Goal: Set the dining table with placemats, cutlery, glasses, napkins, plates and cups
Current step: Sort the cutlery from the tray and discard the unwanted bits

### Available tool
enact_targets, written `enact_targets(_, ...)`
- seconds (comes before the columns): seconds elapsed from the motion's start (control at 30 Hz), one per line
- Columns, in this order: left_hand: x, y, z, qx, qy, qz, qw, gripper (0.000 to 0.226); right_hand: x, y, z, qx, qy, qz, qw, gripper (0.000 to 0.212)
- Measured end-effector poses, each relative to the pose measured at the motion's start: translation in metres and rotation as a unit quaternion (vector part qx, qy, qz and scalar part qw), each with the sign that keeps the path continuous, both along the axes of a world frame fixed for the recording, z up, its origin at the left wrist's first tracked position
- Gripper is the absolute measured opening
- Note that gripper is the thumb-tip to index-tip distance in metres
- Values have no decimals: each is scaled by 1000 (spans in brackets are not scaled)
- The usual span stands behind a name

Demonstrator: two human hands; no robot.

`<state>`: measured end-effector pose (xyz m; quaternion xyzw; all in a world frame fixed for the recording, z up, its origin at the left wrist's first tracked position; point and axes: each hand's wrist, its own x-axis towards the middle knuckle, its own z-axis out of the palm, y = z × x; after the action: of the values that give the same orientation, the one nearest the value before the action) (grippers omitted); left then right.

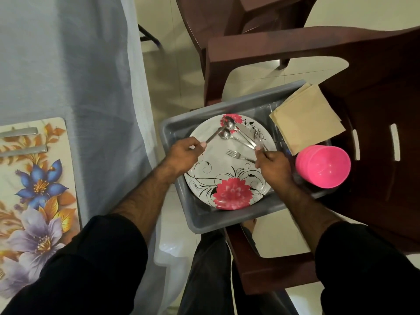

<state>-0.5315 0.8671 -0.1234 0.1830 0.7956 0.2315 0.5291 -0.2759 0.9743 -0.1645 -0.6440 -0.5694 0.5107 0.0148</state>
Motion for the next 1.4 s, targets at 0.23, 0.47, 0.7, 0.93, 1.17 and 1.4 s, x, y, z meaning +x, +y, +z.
enact_targets(0.23, 12, -12, -2, 41, -124, 189, 973, 23, -29, 9, -7, 173, -74, 212, 959, 17)
enact_targets(0.47, 9, -12, -4, 57, -153, 230, 959, 23, -40, 7, -11, 159, -102, 345, 919, 18)
enact_targets(0.7, 11, -10, -10, 53, -138, 228, 962, 13, -40, 0, -11, 178, -93, 336, 920, 21)
enact_targets(0.93, 29, -6, -26, -3, -65, 226, 972, 13, -38, -1, -9, 165, -161, 351, 907, 26)
enact_targets(1.17, 43, -8, -34, -43, 178, 32, 983, 16, -21, -11, -9, 129, -83, 195, 969, 21)
enact_targets(1.4, 47, -6, -36, -76, 252, -121, 957, 20, -17, 0, -11, 198, -60, 243, 948, 26)
